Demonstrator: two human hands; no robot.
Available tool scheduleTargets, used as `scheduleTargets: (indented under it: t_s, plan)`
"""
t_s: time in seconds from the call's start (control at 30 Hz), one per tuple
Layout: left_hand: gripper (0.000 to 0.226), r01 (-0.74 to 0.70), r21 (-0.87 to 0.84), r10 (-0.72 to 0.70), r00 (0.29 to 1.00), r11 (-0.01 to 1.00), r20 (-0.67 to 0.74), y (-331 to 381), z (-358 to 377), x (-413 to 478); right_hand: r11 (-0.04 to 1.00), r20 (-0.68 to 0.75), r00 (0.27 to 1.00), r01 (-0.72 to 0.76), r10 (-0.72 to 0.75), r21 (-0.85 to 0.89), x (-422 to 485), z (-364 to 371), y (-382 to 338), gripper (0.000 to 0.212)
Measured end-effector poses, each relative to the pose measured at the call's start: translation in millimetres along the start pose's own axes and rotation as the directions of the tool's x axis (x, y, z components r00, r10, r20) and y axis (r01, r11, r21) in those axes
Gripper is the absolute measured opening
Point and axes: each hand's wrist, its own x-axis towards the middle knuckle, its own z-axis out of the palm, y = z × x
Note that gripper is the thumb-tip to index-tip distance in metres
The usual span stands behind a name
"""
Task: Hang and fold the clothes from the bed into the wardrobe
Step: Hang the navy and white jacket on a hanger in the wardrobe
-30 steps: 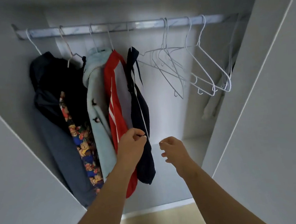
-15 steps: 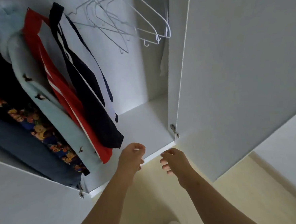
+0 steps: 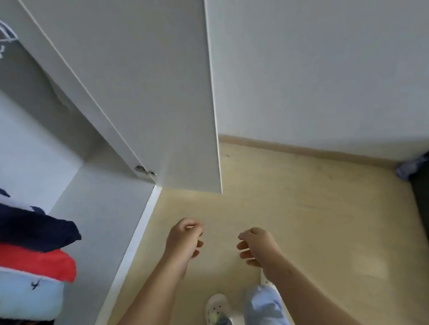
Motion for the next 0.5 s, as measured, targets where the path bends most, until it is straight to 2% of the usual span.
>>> scheduleTargets:
  t_s: [0.13, 0.33, 0.5]
  plan:
    - [0.011, -0.098, 0.166, 0.070, 0.984, 0.981, 0.166, 5.5, 73.9, -25.1, 0.975, -0.157, 0.986, -0.022, 0.058, 0.220, -21.5, -71.2, 49.9, 0.013]
    - [0.018, -0.245, 0.300, 0.120, 0.918, 0.922, 0.378, 8.4, 203.1, -82.8, 0.885, -0.287, 0.951, 0.034, 0.114, 0.465, -62.7, -174.4, 124.3, 0.013]
    - [0.018, -0.317, 0.349, 0.098, 0.847, 0.882, 0.522, -4.1, 330.9, -161.4, 0.824, -0.400, 0.898, 0.080, 0.185, 0.561, -101.4, -285.9, 207.1, 0.009]
